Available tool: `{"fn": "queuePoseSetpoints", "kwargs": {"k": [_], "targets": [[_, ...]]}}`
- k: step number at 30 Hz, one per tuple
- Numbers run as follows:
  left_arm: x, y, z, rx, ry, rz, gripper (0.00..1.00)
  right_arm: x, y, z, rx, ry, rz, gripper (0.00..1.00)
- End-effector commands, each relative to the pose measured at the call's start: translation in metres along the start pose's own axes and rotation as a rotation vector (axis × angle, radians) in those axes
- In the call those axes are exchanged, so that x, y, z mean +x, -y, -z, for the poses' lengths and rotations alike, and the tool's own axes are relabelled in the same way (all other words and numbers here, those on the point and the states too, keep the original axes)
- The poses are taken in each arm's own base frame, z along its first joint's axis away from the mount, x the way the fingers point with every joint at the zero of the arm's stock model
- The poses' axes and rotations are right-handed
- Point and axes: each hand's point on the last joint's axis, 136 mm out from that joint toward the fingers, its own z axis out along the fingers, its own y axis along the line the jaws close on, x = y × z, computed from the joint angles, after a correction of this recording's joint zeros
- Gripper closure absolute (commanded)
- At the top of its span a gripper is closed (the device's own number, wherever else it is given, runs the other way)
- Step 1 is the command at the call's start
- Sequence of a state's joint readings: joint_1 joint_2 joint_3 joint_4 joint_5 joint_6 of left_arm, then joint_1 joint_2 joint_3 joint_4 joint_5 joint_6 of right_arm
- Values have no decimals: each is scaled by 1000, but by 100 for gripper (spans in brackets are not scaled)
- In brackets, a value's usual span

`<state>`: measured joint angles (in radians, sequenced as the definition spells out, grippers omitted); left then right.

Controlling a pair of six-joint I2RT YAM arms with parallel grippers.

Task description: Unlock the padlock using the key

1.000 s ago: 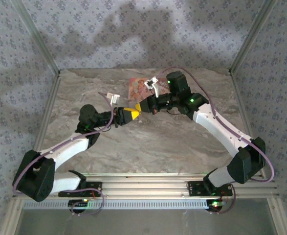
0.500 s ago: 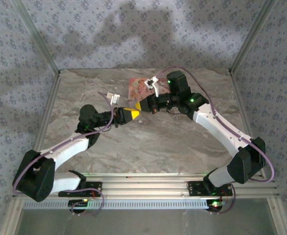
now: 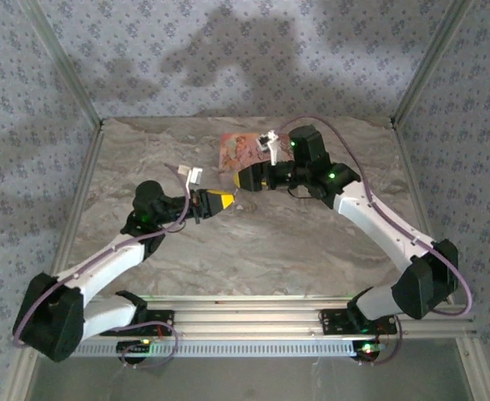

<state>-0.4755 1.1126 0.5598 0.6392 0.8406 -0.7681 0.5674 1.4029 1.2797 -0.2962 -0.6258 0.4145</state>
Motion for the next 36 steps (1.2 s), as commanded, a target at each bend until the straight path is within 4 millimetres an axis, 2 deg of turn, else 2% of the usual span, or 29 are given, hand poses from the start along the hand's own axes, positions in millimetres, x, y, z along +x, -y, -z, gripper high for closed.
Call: {"fn": "queuePoseSetpoints", "kwargs": {"k": [1, 4, 5, 7, 9, 14, 15, 18, 22, 28, 36], "targets": [[17, -27, 13, -159, -31, -11, 100, -2, 42, 15, 226, 76, -77, 31], [30, -48, 21, -272, -59, 11, 100, 11, 83, 14, 418, 90, -157, 31], [33, -54, 24, -301, -63, 24, 100, 31, 102, 9, 478, 54, -196, 31], [41, -68, 28, -354, -72, 60, 100, 48, 126, -1, 566, 23, -243, 33], [46, -79, 30, -387, -75, 92, 100, 59, 141, -13, 632, 3, -243, 35], [56, -94, 30, -416, -89, 122, 100, 73, 171, -47, 780, -5, -215, 35], [58, -96, 30, -420, -93, 123, 100, 61, 171, -54, 790, 22, -198, 36], [61, -101, 30, -427, -103, 121, 100, 62, 188, -72, 872, 45, -200, 37], [64, -103, 30, -428, -110, 117, 100, 69, 211, -85, 970, 35, -199, 40], [68, -104, 32, -426, -121, 109, 100, 71, 230, -92, 1024, 30, -198, 42], [67, -105, 32, -423, -124, 89, 100, 66, 243, -100, 1030, 38, -183, 43]]}}
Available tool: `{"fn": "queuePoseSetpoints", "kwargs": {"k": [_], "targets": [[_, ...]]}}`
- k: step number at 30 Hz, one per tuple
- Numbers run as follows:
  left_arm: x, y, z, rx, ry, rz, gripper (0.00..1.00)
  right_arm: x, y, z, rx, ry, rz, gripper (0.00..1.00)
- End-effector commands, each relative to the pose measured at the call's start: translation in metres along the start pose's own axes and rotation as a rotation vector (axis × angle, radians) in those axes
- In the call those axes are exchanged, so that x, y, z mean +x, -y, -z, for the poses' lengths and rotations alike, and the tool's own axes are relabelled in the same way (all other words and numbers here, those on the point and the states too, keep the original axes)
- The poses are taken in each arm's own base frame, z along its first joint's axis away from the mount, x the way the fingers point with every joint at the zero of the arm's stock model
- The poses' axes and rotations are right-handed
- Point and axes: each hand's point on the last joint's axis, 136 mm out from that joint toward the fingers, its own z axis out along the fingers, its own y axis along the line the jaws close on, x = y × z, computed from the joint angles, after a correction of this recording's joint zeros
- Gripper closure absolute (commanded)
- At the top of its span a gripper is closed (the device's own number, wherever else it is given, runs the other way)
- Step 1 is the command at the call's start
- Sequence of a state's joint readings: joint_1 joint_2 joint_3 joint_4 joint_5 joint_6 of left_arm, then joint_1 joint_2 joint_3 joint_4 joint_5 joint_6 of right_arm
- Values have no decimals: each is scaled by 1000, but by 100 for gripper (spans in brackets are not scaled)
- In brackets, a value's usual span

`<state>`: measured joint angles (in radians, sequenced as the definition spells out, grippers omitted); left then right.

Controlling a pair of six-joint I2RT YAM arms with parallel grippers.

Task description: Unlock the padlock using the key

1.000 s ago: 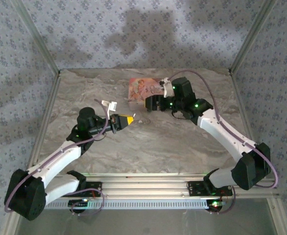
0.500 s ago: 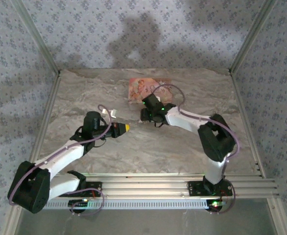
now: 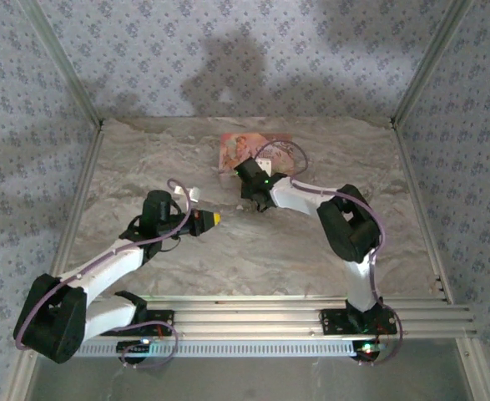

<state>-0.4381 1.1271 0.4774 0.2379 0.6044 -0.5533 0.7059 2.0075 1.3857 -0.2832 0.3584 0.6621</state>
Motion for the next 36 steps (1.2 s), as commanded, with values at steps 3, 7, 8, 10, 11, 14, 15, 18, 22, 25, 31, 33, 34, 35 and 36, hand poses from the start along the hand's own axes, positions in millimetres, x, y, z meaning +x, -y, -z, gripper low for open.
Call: {"fn": "queuePoseSetpoints", "kwargs": {"k": [3, 7, 8, 10, 11, 14, 15, 18, 22, 25, 31, 33, 34, 35, 36], "targets": [[-3, 2, 0, 12, 8, -39, 100, -14, 3, -10, 33, 29, -6, 45], [-1, 0, 0, 10, 6, -44, 100, -16, 3, -16, 39, 29, -4, 47], [0, 0, 0, 9, 4, -46, 100, -16, 3, -17, 40, 29, -4, 48], [1, -1, 0, 8, 2, -48, 100, -17, 3, -19, 42, 28, 3, 49], [2, -1, 0, 8, 1, -48, 100, -17, 3, -20, 44, 27, 5, 50], [3, -2, 0, 7, -3, -53, 100, -17, 4, -25, 55, 17, 6, 51], [3, -2, 0, 7, -4, -54, 100, -17, 5, -27, 58, 14, 7, 51], [3, -1, 1, 6, -3, -62, 100, -17, 6, -31, 57, 9, 1, 53], [4, -1, 1, 6, -8, -68, 100, -19, 6, -32, 57, 11, 33, 61], [6, -2, 2, 5, -12, -72, 100, -20, 5, -31, 55, 15, 51, 69], [9, -4, 2, 0, -18, -78, 100, -26, 2, -15, 43, 19, 92, 83], [9, -3, 2, 3, -22, -83, 100, -26, 1, -8, 34, 15, 105, 86], [10, -3, 2, 4, -23, -86, 100, -25, 0, -4, 23, 12, 115, 87], [11, -3, 2, 4, -26, -89, 100, -24, -3, 0, 7, 6, 124, 89], [12, -3, 2, 6, -29, -94, 100, -22, -3, 3, -6, -4, 129, 90]]}}
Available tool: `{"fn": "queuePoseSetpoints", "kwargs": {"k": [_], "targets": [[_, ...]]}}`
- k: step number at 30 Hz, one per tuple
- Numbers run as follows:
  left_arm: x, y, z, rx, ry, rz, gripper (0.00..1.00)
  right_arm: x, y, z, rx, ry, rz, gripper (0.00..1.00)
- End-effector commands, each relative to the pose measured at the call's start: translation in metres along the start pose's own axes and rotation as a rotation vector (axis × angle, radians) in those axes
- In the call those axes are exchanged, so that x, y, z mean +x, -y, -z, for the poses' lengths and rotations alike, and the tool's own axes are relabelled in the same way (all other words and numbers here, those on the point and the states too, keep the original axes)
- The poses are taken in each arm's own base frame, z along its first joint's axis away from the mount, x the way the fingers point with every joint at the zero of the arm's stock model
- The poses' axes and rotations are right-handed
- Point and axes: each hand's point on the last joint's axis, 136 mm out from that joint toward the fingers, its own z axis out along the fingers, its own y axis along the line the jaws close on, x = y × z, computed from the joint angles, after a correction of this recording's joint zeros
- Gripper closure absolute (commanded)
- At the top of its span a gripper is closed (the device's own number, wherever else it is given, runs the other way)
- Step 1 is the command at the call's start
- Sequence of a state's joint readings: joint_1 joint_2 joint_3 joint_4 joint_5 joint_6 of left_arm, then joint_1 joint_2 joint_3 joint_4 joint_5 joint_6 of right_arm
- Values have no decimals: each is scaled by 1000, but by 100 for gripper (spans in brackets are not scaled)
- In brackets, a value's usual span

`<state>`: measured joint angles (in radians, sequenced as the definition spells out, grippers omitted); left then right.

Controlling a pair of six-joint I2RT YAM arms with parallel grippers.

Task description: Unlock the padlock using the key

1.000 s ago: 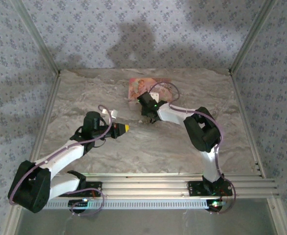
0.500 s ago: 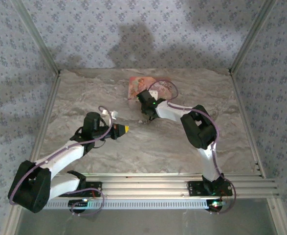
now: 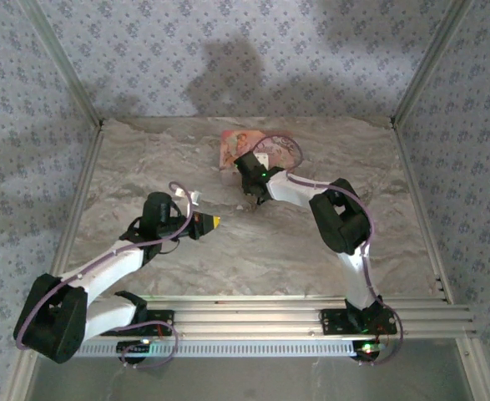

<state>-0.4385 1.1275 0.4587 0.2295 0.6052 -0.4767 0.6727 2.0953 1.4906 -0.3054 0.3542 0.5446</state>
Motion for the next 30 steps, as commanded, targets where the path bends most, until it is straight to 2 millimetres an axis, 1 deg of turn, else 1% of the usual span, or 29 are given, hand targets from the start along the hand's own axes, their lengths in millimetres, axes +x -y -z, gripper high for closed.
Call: {"fn": "queuePoseSetpoints", "kwargs": {"k": [1, 3, 5, 8, 13, 19, 23, 25, 26, 30], "targets": [[4, 2, 2, 16, -12, -37, 100, -5, -5, 29, -47, -14, 37, 91], [7, 3, 2, 20, -21, -58, 100, 4, -10, 36, -91, -72, 15, 96], [14, 7, -1, 40, -39, -110, 100, 16, -21, 44, -168, -133, -20, 98], [22, 4, -4, 29, -48, -166, 100, 29, -34, 59, -271, -212, -61, 100], [24, 2, -8, 34, -34, -186, 100, 37, -46, 90, -402, -306, -67, 100], [17, 6, -20, 65, -31, -190, 100, 26, -52, 129, -565, -351, -94, 100], [11, 6, -25, 69, 2, -240, 100, 21, -57, 151, -683, -388, -122, 100], [7, 7, -26, 70, 25, -273, 100, 20, -56, 159, -723, -400, -129, 100], [5, 6, -27, 68, 37, -284, 100, 19, -55, 161, -732, -414, -161, 100], [-2, 9, -27, 71, 72, -321, 100, 16, -50, 168, -768, -421, -187, 100]]}}
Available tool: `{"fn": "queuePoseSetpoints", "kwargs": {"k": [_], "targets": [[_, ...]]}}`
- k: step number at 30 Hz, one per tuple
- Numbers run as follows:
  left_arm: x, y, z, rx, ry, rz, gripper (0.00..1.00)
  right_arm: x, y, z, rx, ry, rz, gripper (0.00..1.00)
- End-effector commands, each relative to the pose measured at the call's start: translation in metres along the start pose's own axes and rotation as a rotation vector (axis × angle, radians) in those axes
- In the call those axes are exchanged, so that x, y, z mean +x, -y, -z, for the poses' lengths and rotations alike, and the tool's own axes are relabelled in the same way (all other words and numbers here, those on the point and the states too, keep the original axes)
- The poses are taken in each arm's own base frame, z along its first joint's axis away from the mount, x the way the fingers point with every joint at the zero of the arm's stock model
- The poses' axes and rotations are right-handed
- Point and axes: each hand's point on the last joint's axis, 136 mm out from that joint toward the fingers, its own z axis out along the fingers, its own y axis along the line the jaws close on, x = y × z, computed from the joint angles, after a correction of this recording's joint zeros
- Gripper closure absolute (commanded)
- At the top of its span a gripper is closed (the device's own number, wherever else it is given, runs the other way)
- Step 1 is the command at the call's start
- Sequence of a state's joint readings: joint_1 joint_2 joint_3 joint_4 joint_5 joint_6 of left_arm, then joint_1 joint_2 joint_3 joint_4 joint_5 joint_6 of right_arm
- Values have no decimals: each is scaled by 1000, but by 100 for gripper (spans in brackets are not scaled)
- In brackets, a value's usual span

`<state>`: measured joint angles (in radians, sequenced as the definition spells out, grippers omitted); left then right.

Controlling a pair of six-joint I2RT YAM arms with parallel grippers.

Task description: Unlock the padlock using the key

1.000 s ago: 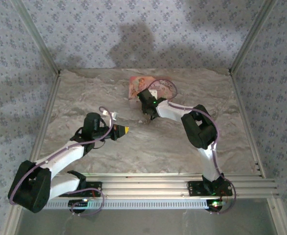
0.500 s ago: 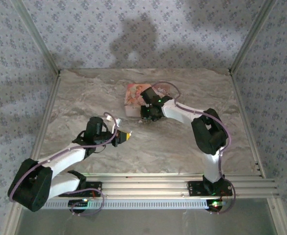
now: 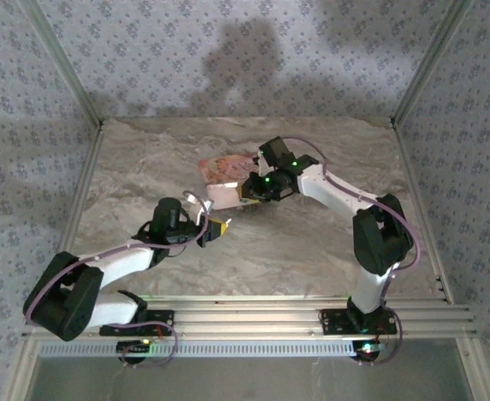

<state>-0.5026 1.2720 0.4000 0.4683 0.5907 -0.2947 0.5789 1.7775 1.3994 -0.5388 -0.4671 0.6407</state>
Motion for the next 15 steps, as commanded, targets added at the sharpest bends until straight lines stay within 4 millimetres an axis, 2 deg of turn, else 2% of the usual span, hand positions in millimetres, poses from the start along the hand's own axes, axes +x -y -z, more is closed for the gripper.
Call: {"fn": "queuePoseSetpoints", "kwargs": {"k": [1, 8, 15], "targets": [[-23, 8, 0, 20, 84, -103, 100, 1, -29, 23, -137, -3, 13, 100], [-35, 8, -4, 17, 101, -145, 100, 3, -35, 27, -189, -19, -6, 100], [-39, 16, -18, 65, 92, -164, 100, 3, -40, 39, -212, -3, -18, 100]]}}
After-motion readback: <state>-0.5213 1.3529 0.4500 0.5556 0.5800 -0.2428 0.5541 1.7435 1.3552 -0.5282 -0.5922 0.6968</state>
